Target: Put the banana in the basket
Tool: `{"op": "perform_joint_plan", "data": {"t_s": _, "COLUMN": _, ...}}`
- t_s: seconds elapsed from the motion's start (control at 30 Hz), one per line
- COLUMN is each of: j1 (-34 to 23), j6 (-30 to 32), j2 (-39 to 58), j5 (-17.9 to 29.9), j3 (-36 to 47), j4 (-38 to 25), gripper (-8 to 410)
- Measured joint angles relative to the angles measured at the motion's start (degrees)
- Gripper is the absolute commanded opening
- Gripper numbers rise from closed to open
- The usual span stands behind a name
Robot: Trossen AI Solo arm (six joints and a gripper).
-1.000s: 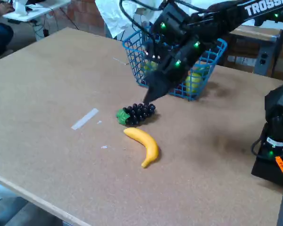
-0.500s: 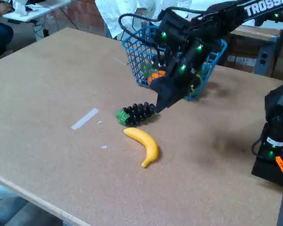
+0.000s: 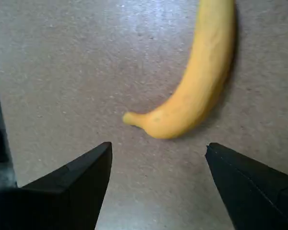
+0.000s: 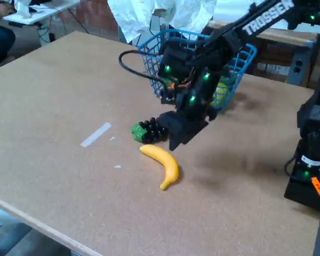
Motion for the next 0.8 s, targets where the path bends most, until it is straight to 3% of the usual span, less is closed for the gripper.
{"op": "perform_joint_plan", "data": {"t_s": 0.13, "j1": 0.09, "j6": 1.07, "j2": 3.13, "j5": -0.79, "j3": 0.00, "j4": 2.95, "gripper": 271}}
{"op": "perform_joint_plan", "data": {"t_s": 0.47, "j1": 0.20, "j6": 3.80, "j2": 5.62, "j5": -0.55, "j3": 0.11, "j4": 3.45, "gripper": 271}}
{"op": "perform_joint_plan", "data": {"t_s": 0.8, "j1": 0.22, "j6": 4.11, "j2": 5.99, "j5": 5.03, "j3": 0.11, "j4": 3.45, "gripper": 271}}
